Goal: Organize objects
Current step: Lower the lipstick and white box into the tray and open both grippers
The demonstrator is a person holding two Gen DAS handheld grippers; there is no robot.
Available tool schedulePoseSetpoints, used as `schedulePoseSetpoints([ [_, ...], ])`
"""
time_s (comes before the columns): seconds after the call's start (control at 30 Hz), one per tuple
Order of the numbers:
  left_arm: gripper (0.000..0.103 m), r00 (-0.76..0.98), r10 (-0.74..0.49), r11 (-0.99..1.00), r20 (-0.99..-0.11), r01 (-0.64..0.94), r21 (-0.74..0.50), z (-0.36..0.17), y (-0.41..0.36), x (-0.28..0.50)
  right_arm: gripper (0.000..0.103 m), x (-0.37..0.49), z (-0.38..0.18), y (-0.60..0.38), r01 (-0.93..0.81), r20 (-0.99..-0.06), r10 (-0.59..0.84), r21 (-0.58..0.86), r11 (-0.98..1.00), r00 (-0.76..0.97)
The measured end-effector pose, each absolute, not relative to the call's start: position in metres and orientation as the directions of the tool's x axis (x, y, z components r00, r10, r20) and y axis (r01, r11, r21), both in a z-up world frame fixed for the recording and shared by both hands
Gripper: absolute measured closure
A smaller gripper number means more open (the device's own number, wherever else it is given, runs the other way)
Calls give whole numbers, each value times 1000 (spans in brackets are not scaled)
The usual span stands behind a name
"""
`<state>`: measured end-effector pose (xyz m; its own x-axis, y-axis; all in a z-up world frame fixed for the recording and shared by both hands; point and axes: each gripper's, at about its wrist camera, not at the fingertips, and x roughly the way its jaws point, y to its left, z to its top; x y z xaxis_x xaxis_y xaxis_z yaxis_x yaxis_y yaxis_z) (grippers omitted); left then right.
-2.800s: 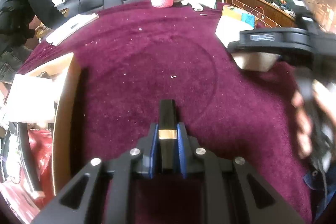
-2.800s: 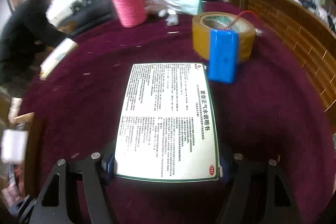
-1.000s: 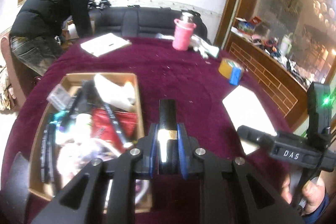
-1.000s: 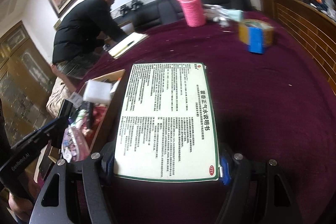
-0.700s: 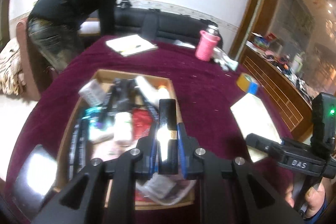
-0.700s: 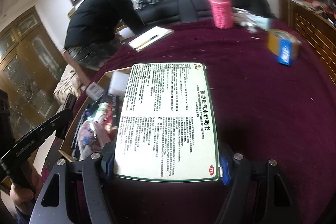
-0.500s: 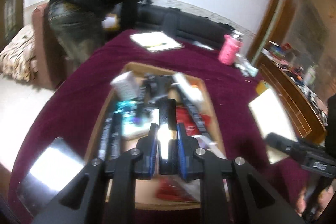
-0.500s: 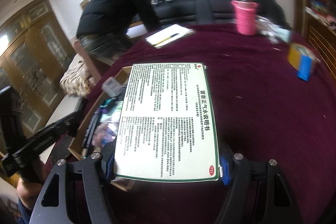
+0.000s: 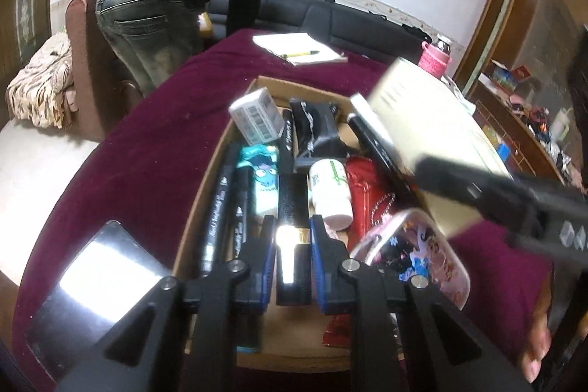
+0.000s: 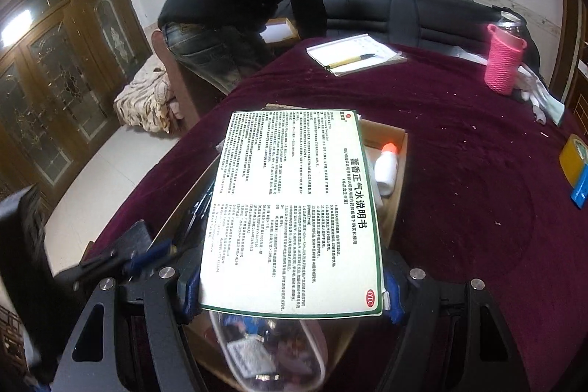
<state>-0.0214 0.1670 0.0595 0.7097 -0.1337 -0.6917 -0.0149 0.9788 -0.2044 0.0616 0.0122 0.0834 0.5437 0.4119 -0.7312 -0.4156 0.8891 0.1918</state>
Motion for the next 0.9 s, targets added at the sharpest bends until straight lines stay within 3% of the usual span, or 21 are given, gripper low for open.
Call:
schedulePoseSetpoints([
  [0.9, 86, 711, -90, 990, -698, -12, -140, 39, 153, -19, 26, 110, 47, 43, -432, -779, 337, 95, 897, 529],
])
